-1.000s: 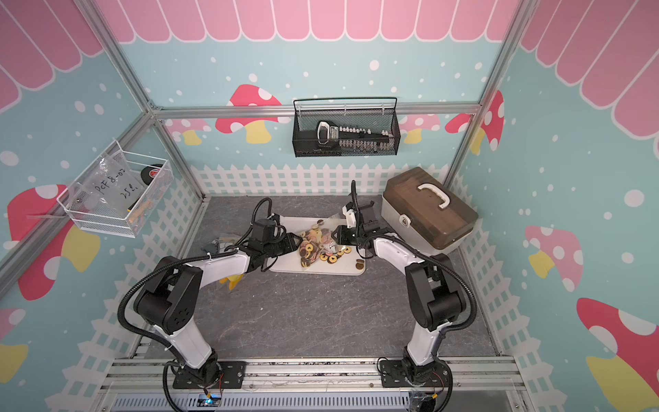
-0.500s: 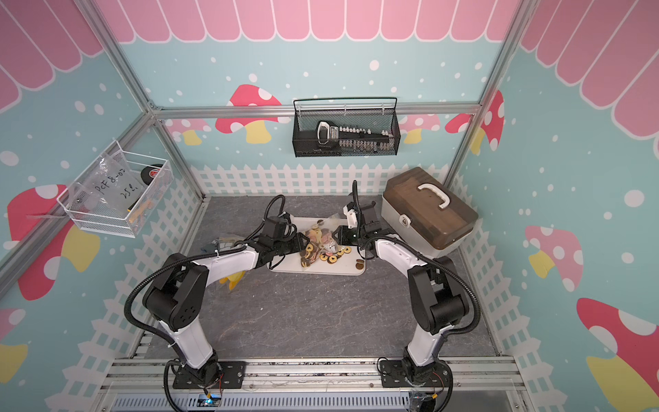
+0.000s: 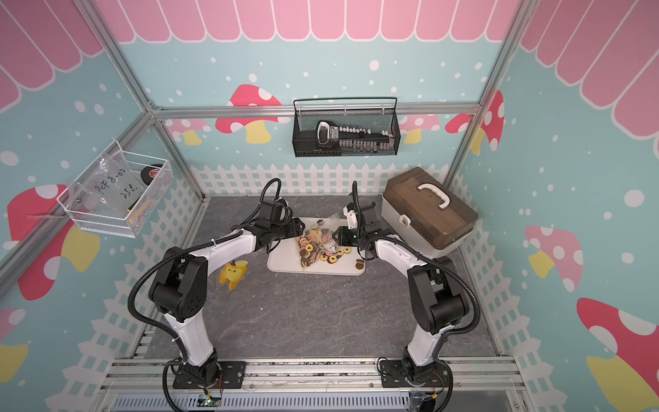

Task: Pour cookies out of the ziploc bag
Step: 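Pour the cookies out of the ziploc bag onto the tray.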

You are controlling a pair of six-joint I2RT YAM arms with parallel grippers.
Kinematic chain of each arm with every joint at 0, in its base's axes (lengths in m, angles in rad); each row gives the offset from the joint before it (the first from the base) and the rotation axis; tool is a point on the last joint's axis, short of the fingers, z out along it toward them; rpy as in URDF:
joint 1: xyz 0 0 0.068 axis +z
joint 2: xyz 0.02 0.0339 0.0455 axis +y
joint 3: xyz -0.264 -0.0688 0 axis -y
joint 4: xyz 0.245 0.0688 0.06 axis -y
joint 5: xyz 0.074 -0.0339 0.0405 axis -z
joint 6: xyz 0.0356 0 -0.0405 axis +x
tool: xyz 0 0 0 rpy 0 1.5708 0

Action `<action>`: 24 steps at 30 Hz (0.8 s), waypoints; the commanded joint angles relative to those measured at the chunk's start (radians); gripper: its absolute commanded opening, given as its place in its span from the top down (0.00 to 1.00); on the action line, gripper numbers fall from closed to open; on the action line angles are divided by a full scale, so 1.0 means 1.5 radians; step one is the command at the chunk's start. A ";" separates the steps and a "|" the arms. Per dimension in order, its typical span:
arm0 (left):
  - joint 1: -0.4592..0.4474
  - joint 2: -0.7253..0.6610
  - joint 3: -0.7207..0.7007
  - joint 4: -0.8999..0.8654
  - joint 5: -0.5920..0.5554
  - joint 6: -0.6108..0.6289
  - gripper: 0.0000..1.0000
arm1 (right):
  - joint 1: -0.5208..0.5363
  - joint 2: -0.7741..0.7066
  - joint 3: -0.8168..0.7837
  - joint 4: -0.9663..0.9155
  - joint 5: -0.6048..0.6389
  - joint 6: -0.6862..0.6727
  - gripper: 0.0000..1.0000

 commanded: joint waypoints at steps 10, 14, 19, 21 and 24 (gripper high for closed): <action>0.028 0.126 0.205 -0.129 0.249 0.243 0.34 | -0.020 -0.019 -0.026 0.009 -0.015 -0.020 0.63; 0.033 0.140 0.211 -0.146 0.259 0.258 0.35 | -0.023 -0.017 -0.026 0.013 -0.023 -0.018 0.64; 0.031 0.175 0.235 -0.189 0.229 0.275 0.47 | -0.024 -0.017 -0.028 0.014 -0.027 -0.017 0.64; 0.029 0.179 0.235 -0.190 0.234 0.272 0.53 | -0.024 -0.018 -0.029 0.017 -0.027 -0.016 0.64; 0.023 0.183 0.239 -0.189 0.236 0.270 0.61 | -0.024 -0.019 -0.030 0.019 -0.030 -0.014 0.64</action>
